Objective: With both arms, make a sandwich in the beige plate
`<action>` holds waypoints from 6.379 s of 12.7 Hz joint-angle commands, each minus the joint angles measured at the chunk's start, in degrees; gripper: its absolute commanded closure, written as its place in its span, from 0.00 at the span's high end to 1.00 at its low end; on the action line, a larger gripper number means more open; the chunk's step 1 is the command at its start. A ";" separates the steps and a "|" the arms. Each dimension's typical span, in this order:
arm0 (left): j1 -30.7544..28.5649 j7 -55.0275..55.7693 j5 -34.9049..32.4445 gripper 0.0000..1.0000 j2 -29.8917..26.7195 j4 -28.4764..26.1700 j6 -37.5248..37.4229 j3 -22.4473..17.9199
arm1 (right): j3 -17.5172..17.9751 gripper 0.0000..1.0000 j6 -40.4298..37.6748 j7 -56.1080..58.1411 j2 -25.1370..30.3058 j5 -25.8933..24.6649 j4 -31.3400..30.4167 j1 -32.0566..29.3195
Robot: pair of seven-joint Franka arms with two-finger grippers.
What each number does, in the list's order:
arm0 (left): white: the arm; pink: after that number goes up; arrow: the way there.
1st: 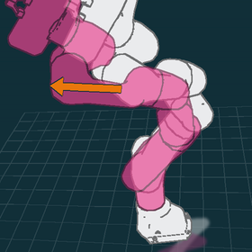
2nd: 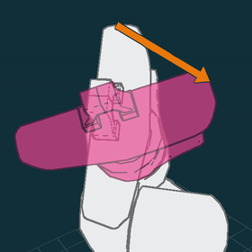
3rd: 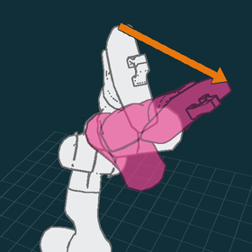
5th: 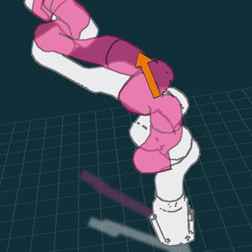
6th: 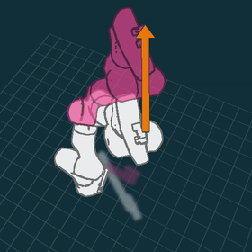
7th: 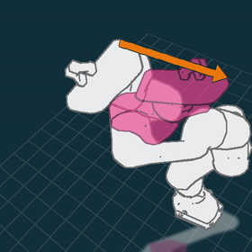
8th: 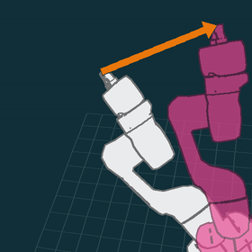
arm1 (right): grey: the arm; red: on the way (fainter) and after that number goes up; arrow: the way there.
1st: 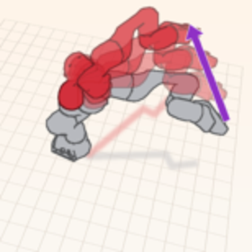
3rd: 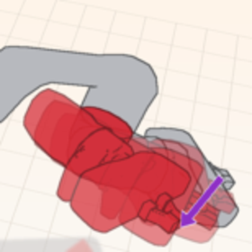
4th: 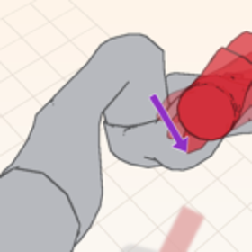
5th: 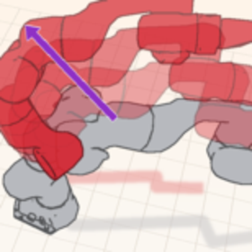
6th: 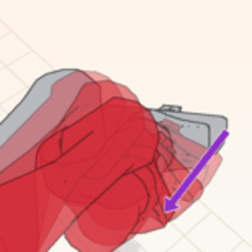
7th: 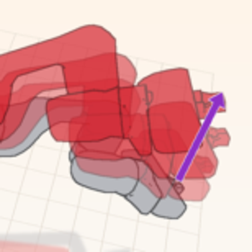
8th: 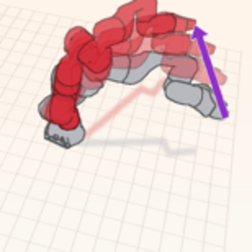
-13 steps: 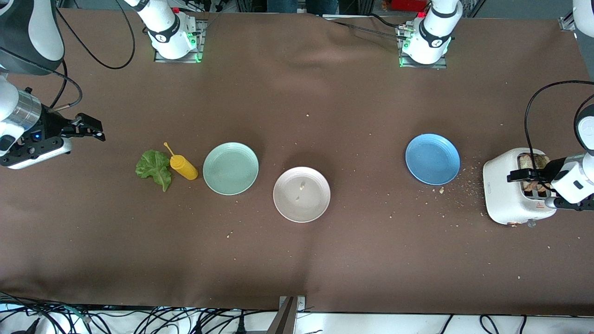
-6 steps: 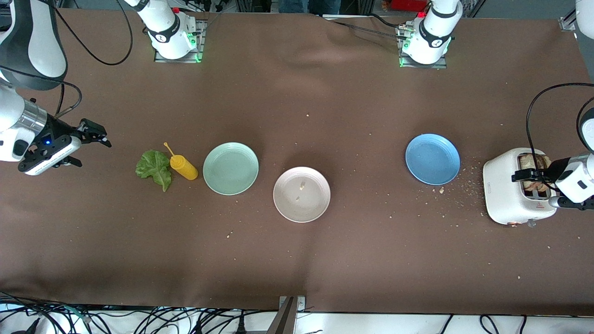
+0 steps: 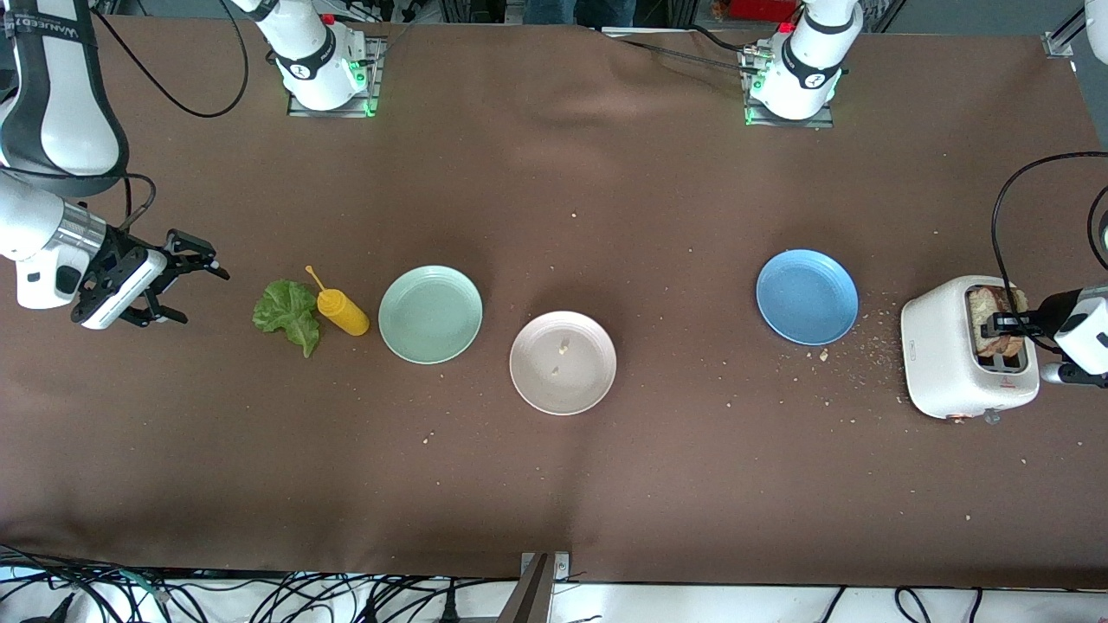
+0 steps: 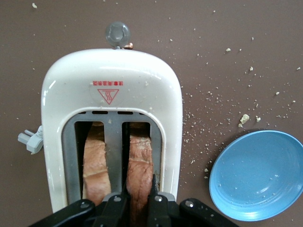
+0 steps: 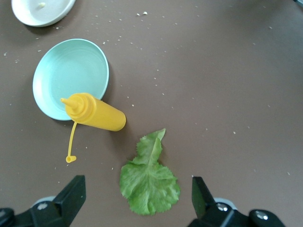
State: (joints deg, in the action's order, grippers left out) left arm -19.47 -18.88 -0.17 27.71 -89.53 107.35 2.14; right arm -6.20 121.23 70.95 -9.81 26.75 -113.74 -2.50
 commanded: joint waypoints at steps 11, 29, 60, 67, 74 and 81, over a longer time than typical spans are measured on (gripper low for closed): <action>20.93 12.09 22.36 0.00 4.78 16.05 -20.34 1.38 | -2.24 0.99 -11.44 61.98 -19.61 37.74 0.18 -4.08; 41.96 11.58 64.50 0.00 24.23 16.40 16.21 1.38 | 0.83 0.74 -33.35 69.24 -38.79 44.26 14.68 -3.91; 23.51 12.20 1.51 1.00 -5.17 9.24 -16.99 -12.07 | 0.22 0.00 -19.57 -3.22 -35.45 13.19 47.28 18.74; 26.92 13.16 -0.18 1.00 -23.30 -1.61 -16.83 -11.81 | -0.40 0.00 -14.80 -29.43 -35.45 -19.13 49.40 33.86; 25.36 12.20 -0.36 1.00 -24.38 -6.36 -11.37 -11.72 | -0.40 0.00 -14.01 -45.02 -38.26 -47.04 49.05 47.32; 25.53 12.37 0.52 1.00 -24.20 -5.32 -11.46 -11.81 | -0.40 0.00 -13.31 -41.52 -38.62 -51.62 46.85 47.68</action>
State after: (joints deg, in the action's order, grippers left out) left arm 5.97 -5.91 1.66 3.79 -95.57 95.63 -9.77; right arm -6.05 107.64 27.33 -49.27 -23.82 -66.44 44.96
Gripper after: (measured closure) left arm 0.000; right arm 0.974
